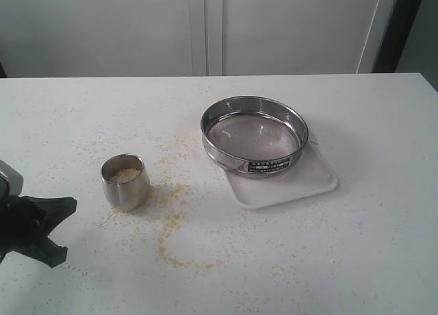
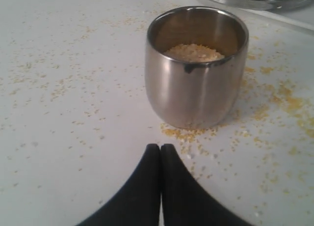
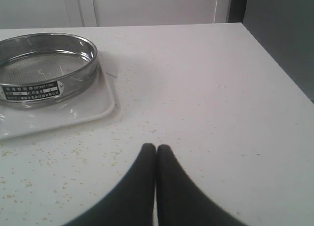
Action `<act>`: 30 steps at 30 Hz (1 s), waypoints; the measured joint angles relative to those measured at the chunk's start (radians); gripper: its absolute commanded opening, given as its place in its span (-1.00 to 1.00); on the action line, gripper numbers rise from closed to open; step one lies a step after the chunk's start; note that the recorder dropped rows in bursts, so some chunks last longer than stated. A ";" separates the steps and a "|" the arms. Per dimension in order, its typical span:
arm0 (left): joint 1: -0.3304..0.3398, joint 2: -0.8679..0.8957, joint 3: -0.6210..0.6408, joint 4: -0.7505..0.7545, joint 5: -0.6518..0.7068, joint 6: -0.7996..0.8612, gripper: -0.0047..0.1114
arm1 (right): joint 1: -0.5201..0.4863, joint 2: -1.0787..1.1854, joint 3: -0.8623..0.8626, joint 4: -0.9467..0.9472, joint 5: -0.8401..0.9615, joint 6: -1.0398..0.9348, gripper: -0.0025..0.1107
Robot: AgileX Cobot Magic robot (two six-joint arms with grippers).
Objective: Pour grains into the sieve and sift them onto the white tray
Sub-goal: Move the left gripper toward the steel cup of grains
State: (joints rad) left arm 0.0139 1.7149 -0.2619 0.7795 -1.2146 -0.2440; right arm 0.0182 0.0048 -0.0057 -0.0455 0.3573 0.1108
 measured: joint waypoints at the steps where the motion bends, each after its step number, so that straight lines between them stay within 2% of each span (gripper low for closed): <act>1: 0.000 0.002 -0.013 0.033 -0.001 -0.007 -0.92 | 0.000 0.000 0.000 0.000 0.000 0.000 -0.96; 7: 0.000 0.002 -0.052 0.088 -0.003 -0.062 -0.92 | 0.000 0.000 0.000 0.000 0.000 0.000 -0.96; 9: -0.010 0.002 -0.053 0.094 -0.003 -0.064 -0.74 | 0.000 0.000 0.000 0.000 0.000 0.000 -0.96; 10: -0.018 0.002 -0.053 0.096 -0.003 -0.064 -0.60 | 0.000 0.000 0.000 0.000 0.000 0.000 -0.96; 12: -0.031 0.002 -0.053 0.104 -0.003 -0.064 -0.09 | 0.000 0.000 0.000 0.000 0.000 0.000 -0.96; 14: -0.031 0.002 -0.053 0.104 -0.003 -0.064 0.65 | 0.000 0.000 0.000 0.000 0.000 0.000 -0.96; 15: -0.031 0.002 -0.053 0.104 -0.003 -0.064 0.89 | 0.000 0.000 0.000 0.000 0.000 0.000 -0.96; 30: -0.031 0.002 -0.075 0.078 -0.003 -0.077 0.89 | 0.000 0.000 0.000 0.000 0.000 0.000 -0.96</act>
State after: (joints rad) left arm -0.0171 1.7170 -0.3370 0.8574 -1.2172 -0.3205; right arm 0.0182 0.0048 -0.0057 -0.0455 0.3573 0.1108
